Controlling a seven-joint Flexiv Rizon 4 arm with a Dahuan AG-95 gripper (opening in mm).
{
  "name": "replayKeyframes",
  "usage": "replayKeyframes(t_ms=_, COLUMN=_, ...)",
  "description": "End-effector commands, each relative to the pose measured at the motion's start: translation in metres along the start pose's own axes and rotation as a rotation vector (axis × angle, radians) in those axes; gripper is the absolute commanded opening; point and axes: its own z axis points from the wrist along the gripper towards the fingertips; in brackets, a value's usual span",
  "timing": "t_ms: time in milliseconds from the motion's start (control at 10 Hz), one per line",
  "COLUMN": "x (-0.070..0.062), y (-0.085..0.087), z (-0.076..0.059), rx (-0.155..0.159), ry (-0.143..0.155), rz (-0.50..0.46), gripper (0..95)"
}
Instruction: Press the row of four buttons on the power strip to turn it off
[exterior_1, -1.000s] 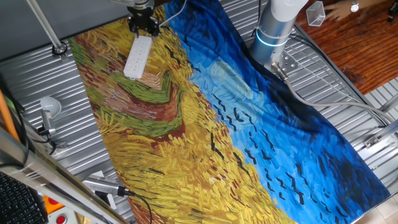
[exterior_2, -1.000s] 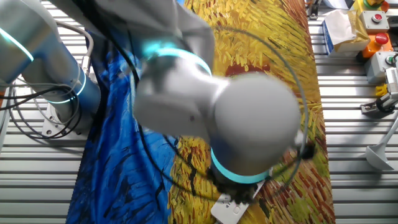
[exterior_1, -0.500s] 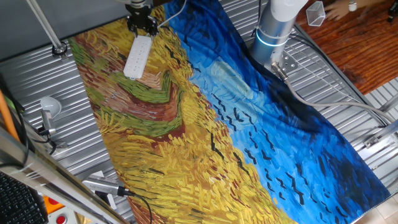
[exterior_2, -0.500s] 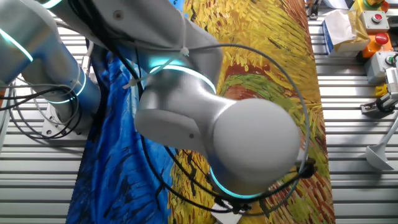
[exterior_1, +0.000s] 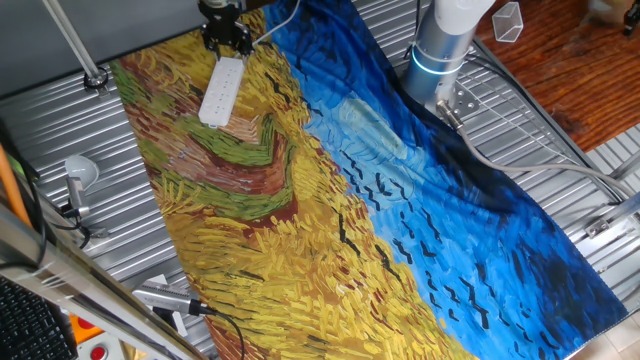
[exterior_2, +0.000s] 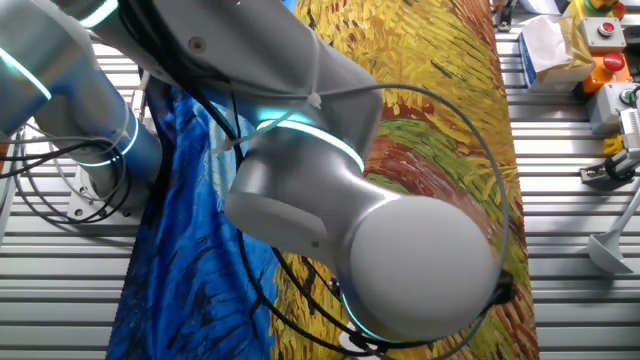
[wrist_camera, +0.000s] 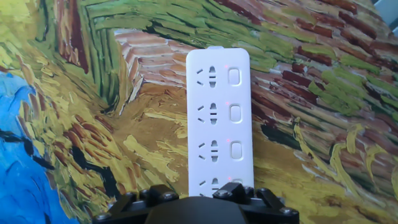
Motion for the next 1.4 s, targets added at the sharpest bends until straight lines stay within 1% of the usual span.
replayKeyframes(t_ms=100, x=0.001, y=-0.001, z=0.004, rx=0.010, ry=0.002, rz=0.013, gripper=76.0)
replayKeyframes(t_ms=400, x=0.008, y=-0.006, z=0.020, rx=0.009, ry=-0.005, rz=0.008, gripper=76.0)
replayKeyframes(t_ms=500, x=0.009, y=-0.006, z=0.025, rx=0.011, ry=-0.007, rz=0.011, gripper=76.0)
replayKeyframes(t_ms=700, x=0.009, y=-0.009, z=0.038, rx=0.016, ry=-0.013, rz=0.017, gripper=76.0)
replayKeyframes(t_ms=900, x=0.009, y=-0.009, z=0.043, rx=0.015, ry=-0.009, rz=0.013, gripper=76.0)
replayKeyframes(t_ms=1400, x=0.009, y=-0.008, z=0.050, rx=0.015, ry=-0.010, rz=0.007, gripper=76.0)
